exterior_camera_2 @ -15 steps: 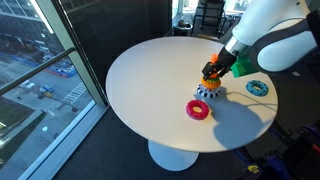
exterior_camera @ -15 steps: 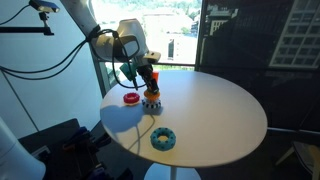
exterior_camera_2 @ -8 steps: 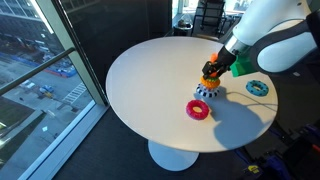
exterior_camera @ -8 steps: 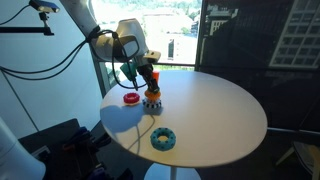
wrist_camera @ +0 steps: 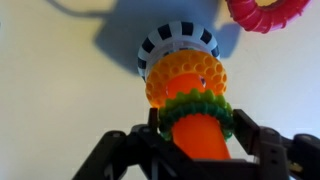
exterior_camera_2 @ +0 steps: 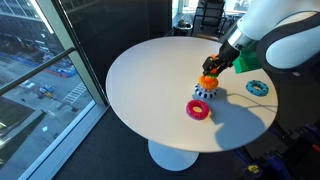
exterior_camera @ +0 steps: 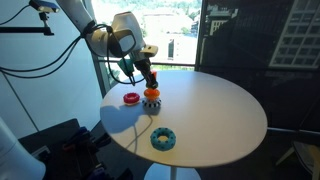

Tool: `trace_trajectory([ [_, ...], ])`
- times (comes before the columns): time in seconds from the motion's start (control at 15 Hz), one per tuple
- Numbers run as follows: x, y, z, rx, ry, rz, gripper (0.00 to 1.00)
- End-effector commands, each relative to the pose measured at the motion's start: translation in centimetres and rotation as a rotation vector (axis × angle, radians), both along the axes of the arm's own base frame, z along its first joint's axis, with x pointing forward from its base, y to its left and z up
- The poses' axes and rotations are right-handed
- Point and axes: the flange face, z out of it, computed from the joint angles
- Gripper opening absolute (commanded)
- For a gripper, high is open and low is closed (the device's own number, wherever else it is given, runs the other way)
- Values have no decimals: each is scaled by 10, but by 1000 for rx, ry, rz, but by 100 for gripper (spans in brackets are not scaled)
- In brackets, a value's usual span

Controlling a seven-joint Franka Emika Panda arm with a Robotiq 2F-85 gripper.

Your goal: Remove the green and the light green rings from the rings stacking stand at the same time and put them on the table

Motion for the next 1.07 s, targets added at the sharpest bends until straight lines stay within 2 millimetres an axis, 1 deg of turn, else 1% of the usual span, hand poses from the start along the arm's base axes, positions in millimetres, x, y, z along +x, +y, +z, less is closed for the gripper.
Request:
trace_trajectory([
  [0.0,-11,2,22,1,-27,-8,49],
  [0.27,-15,3,46,2,-50,-5,49],
  [0.67,-22,8,88,2,-80,13,49],
  [0.8,-24,11,100,4,-85,27,49],
  [1.0,-30,25,109,19,-64,80,49],
])
